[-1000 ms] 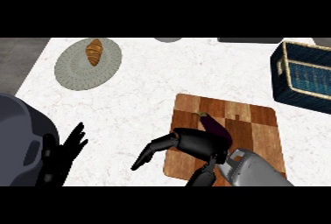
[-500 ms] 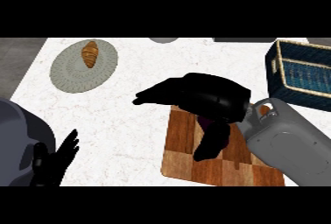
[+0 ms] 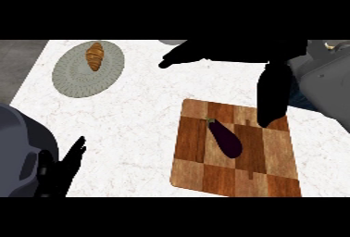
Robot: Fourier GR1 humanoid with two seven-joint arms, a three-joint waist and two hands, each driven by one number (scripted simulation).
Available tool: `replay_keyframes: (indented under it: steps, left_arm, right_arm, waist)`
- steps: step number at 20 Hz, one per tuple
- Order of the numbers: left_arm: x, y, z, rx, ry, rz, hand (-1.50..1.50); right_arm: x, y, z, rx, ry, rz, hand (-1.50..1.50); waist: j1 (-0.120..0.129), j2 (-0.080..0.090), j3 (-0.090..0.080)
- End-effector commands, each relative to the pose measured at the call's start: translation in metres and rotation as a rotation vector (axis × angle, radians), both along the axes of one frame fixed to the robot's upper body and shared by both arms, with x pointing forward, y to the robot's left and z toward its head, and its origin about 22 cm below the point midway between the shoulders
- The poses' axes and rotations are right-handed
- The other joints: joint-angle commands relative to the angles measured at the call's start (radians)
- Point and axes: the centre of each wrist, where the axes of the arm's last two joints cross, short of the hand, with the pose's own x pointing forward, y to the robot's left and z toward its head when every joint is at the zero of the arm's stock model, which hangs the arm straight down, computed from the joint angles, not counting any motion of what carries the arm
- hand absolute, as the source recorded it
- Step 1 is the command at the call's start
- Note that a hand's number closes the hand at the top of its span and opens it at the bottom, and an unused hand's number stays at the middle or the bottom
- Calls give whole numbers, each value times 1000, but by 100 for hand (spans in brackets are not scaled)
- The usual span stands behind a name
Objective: Pick the eggplant from the cutting board and place it in the basket
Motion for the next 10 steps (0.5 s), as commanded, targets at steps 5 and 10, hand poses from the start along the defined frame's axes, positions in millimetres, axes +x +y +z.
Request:
replay_keyframes:
  steps: [5, 10]
  left_arm:
    - [10, -13, -8, -21, 20, 30, 0]
    - [28, 3, -11, -13, 35, 17, 0]
  right_arm:
    - [11, -13, 28, -239, 17, 21, -150]
    - [18, -2, 19, -232, 33, 45, -150]
  waist:
    - [-5, 8, -9]
    - [-16, 9, -10]
